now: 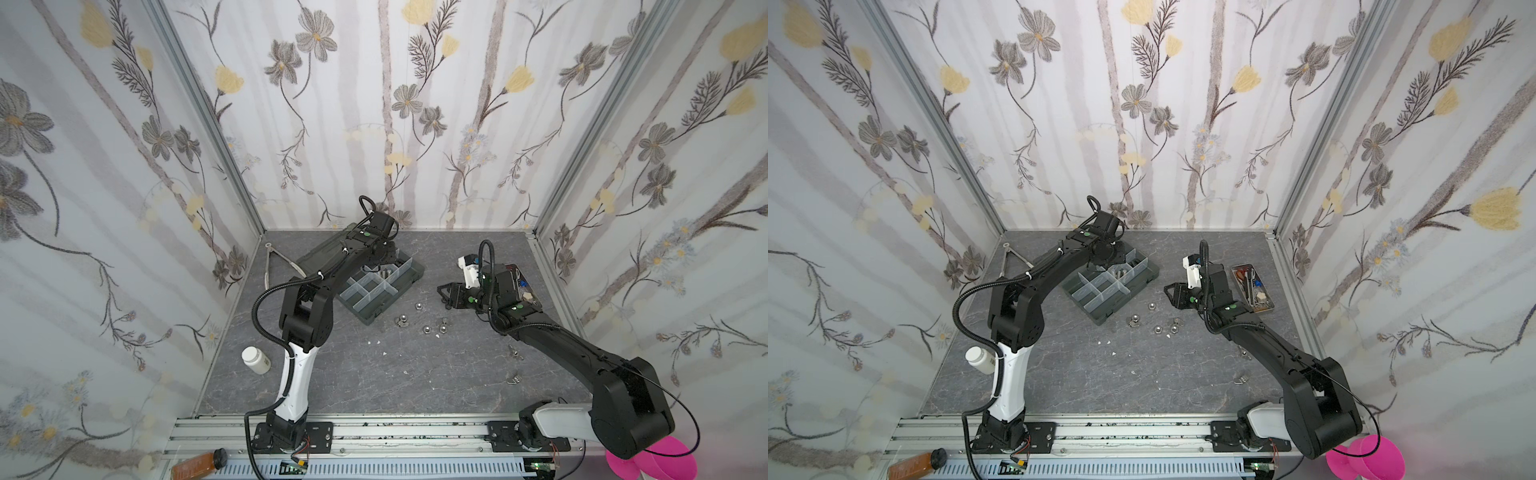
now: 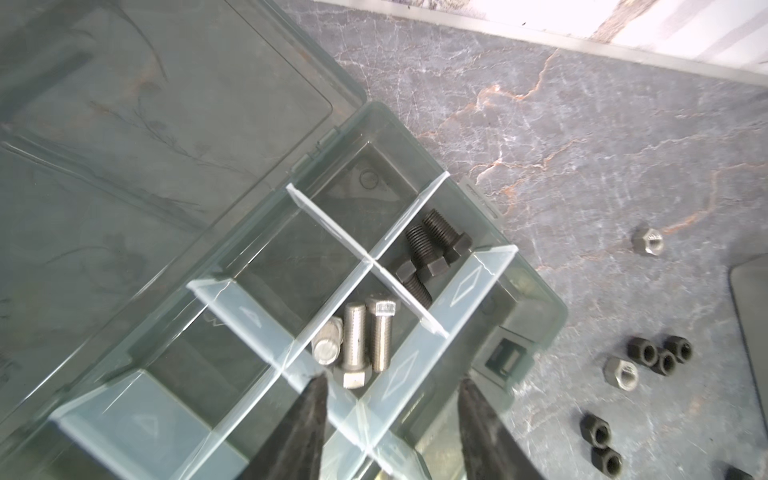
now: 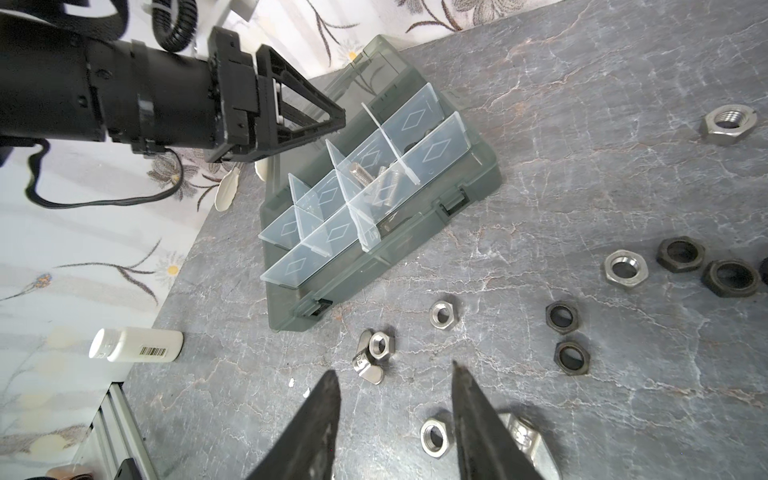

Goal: Sort the screws and nuts into containers
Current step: 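Open the left gripper to drop the silver bolt into the compartment, then grasp a silver hex nut beside the organizer with the right gripper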

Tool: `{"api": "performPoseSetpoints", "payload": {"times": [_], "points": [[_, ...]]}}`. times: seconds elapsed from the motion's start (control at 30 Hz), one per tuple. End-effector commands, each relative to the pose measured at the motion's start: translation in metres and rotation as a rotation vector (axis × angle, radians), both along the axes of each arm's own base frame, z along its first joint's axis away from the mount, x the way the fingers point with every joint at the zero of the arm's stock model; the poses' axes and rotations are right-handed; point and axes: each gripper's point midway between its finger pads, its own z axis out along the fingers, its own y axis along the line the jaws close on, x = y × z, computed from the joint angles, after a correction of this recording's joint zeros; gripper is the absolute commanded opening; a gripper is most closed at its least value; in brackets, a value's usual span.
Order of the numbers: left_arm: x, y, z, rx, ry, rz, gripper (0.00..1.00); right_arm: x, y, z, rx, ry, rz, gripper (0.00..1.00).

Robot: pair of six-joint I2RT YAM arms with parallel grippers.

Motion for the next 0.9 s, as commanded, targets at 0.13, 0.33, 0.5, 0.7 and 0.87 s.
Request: {"api": "performPoseSetpoints", "payload": {"times": [0.13,0.33,0.5,0.7,0.87], "points": [[-0.017,0.010,0.051,-0.053,-0.127,-0.002,0.63,-0.006,0.012,-0.011,-0.087,0.028,0.018,0.48],[-0.041,0.022,0.078,-0.084,-0.204,-0.011,0.77,-0.006,0.028,-0.022,-0.181,0.053,0.022,0.49],[-0.062,0.032,0.098,-0.131,-0.270,-0.009,0.88,0.004,0.033,-0.036,-0.246,0.092,0.000,0.50],[-0.087,0.043,0.109,-0.173,-0.303,-0.006,0.94,0.015,0.039,-0.058,-0.323,0.132,-0.017,0.49],[-0.109,0.056,0.095,-0.162,-0.288,0.001,0.94,0.022,0.047,-0.070,-0.358,0.152,-0.019,0.49]]}}
